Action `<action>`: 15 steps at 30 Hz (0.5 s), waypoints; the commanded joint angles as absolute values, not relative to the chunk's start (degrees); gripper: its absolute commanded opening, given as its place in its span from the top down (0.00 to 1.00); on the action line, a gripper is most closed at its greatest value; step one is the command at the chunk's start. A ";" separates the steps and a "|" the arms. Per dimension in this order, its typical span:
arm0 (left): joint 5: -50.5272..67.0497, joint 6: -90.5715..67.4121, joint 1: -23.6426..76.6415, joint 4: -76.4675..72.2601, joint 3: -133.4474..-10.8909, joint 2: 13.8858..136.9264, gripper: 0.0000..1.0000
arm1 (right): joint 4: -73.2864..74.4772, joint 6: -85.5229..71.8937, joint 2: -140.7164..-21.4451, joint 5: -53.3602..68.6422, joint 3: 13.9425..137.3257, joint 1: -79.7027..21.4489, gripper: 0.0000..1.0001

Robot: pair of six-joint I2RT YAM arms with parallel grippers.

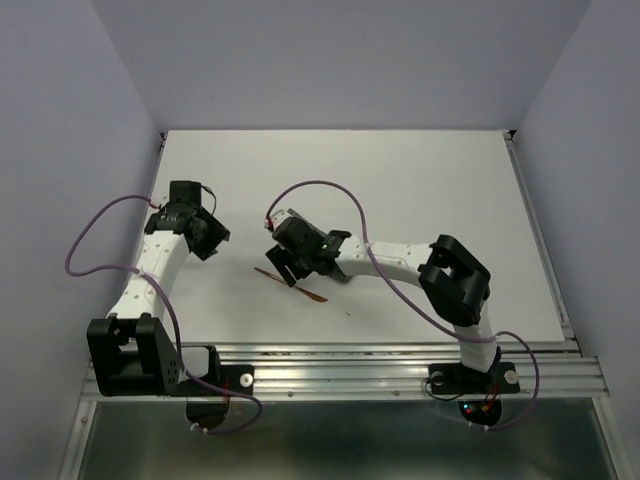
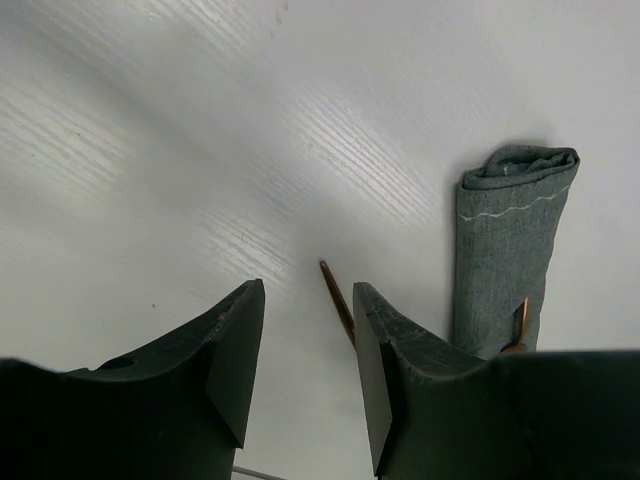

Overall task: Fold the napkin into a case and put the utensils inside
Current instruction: Pick up the knife from the center of the board.

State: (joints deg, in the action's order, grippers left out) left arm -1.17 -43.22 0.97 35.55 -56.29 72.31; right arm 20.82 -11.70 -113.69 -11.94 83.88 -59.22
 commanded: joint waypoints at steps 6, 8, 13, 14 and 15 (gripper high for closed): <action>-0.62 -35.51 -5.01 36.83 -56.96 71.54 0.48 | 26.45 -7.56 -121.02 -8.35 92.81 -61.79 0.32; -0.35 -34.72 -5.97 36.39 -56.16 71.54 0.48 | 27.76 -7.38 -122.78 -8.43 93.86 -62.40 0.35; 2.11 -34.19 -6.42 35.42 -55.11 71.89 0.48 | 28.74 -8.26 -125.15 -11.07 94.30 -62.93 0.41; 2.20 -34.19 -6.50 35.25 -55.02 71.98 0.48 | 29.00 -8.52 -125.85 -11.60 94.31 -62.93 0.42; 2.37 -34.19 -6.50 34.98 -54.93 72.07 0.48 | 29.00 -9.05 -126.12 -12.21 94.22 -62.93 0.46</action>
